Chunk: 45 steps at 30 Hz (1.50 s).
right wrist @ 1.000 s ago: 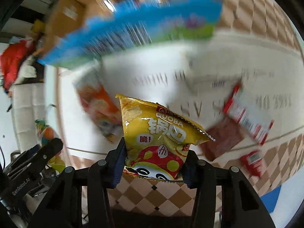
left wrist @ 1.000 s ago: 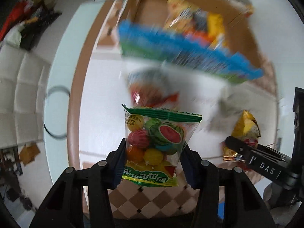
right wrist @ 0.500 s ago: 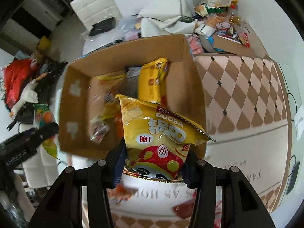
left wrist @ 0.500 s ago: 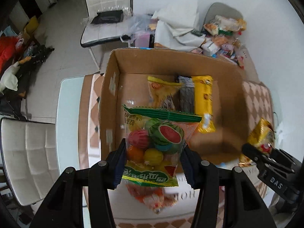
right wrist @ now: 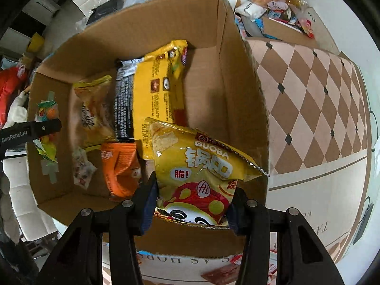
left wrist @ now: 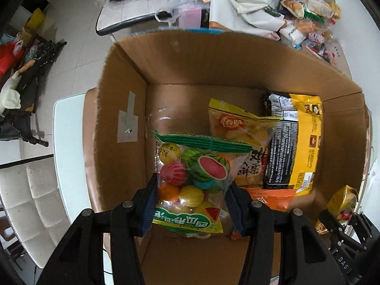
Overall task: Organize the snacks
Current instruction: 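Carry the yellow Guoba bag and candy bag over the box, then open both tools to drop the bags into the box and lift away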
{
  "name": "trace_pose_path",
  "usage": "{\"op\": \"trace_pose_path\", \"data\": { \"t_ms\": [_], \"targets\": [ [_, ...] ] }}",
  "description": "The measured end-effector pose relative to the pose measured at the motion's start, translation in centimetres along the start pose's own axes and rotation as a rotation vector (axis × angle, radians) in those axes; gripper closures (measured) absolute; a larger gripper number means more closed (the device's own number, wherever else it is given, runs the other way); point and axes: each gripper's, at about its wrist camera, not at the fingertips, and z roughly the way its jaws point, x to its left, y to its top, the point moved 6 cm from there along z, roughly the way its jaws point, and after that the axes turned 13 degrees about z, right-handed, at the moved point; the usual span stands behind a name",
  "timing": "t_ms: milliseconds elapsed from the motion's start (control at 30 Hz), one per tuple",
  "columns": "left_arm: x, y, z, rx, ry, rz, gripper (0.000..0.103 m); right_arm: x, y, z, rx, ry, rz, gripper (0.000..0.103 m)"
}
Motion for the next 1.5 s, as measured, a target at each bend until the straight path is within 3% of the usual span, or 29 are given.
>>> {"op": "trace_pose_path", "data": {
  "t_ms": [100,167,200,233,300,567,800,967,1333,1500],
  "targets": [
    [-0.1,-0.3,0.4,0.032,-0.005,-0.002,0.053,-0.2,-0.1,0.8,0.017,-0.026,-0.002,0.049],
    [-0.5,-0.1,0.3,0.018,-0.008,0.013,0.050,-0.2,-0.5,0.9,0.041,-0.035,-0.002,0.035],
    [-0.5,0.0,0.2,0.012,0.001,0.018,0.043,0.0,-0.5,1.0,0.041,-0.027,-0.005,0.023],
    [-0.5,0.1,0.1,0.002,0.006,0.019,0.032,0.3,-0.5,1.0,0.045,-0.015,-0.007,0.017],
    [-0.3,0.4,-0.2,-0.013,-0.001,0.017,0.027,0.8,-0.6,1.0,0.054,-0.022,-0.011,0.013],
    [0.6,0.7,-1.8,-0.058,-0.026,-0.008,0.026,1.6,-0.2,-0.3,0.022,-0.010,-0.002,0.012],
    [-0.2,-1.2,-4.4,-0.137,-0.038,-0.028,0.026,1.8,-0.3,-3.2,-0.058,-0.003,0.004,0.012],
    [-0.9,-4.2,-7.5,-0.241,0.002,-0.023,0.026,2.0,-1.2,-5.4,-0.118,-0.001,-0.008,0.012],
    [-1.4,-11.1,-11.5,-0.350,0.021,-0.074,0.026,2.2,-6.5,-11.1,-0.270,0.014,-0.057,0.012],
    [-2.1,-14.3,-13.4,-0.395,0.068,-0.062,0.026,1.9,-9.2,-13.5,-0.319,0.036,-0.069,0.012]
  ]
}}
